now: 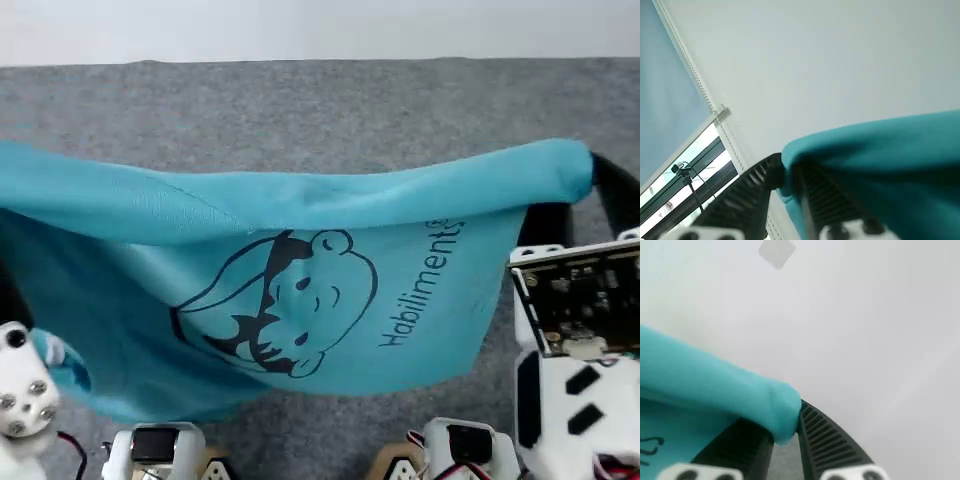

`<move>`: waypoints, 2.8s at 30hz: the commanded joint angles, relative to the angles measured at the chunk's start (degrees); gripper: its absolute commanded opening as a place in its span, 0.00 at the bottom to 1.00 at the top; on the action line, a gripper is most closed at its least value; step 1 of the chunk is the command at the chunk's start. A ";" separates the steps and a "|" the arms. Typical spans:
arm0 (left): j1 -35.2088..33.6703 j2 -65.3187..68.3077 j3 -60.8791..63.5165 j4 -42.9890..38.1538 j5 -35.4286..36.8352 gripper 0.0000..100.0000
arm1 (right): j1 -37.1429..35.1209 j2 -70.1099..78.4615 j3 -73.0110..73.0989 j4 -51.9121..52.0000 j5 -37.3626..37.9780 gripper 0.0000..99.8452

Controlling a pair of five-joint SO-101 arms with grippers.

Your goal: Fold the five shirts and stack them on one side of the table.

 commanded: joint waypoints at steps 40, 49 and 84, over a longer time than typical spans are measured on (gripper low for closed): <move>-6.07 13.80 7.78 21.71 -2.29 0.00 | -0.75 12.97 19.60 -8.22 8.79 0.01; -5.71 38.24 30.46 0.09 -2.20 0.00 | -3.91 35.74 40.18 -37.23 8.53 0.01; -2.81 136.62 -86.20 32.09 -0.26 0.00 | -3.47 103.52 -36.04 -37.41 9.05 0.01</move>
